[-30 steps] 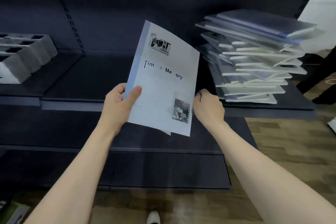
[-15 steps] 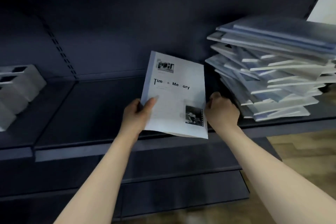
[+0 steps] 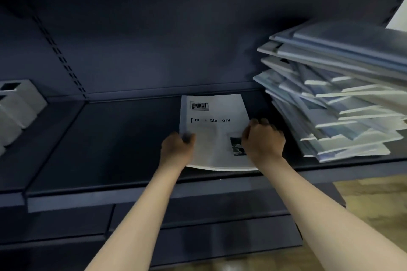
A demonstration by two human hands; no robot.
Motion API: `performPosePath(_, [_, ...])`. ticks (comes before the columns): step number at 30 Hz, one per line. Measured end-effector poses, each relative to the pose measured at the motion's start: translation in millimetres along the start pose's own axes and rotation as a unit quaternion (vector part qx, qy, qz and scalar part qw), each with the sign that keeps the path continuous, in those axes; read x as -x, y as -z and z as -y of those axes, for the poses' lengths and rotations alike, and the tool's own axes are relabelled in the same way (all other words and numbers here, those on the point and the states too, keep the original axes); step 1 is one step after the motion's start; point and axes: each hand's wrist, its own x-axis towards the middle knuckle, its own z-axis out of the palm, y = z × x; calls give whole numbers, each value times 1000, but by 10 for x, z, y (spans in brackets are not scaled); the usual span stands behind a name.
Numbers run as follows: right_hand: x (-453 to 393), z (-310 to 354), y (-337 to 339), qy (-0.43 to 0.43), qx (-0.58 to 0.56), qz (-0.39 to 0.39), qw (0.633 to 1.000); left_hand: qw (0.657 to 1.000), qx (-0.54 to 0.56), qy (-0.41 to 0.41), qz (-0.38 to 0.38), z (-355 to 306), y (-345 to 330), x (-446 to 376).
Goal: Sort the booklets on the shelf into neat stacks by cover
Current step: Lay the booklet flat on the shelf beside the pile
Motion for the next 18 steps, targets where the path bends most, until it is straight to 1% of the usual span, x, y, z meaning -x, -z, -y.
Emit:
performPosePath(3, [-84, -90, 5, 1, 22, 13, 1000, 994, -97, 19, 45, -116, -126, -15])
performPosePath(6, [-103, -207, -1, 7, 33, 12, 999, 980, -194, 21, 40, -207, -243, -3])
performPosePath(8, [-89, -260, -6, 14, 30, 13, 999, 962, -273, 8, 17, -255, -294, 20])
performPosePath(10, [-85, -279, 0, 14, 28, 19, 999, 937, -349, 3, 4, -293, -338, 30])
performPosePath(13, [-84, -288, 11, 13, 37, 27, 999, 908, -419, 17, 28, -330, -403, 2])
performPosePath(16, [-86, -313, -1, 6, 40, 40, 998, 874, -483, -3, 46, -371, -446, -30])
performPosePath(18, [-94, -303, -19, 11, 44, 64, 997, 864, -500, -9, 54, -399, -457, -36])
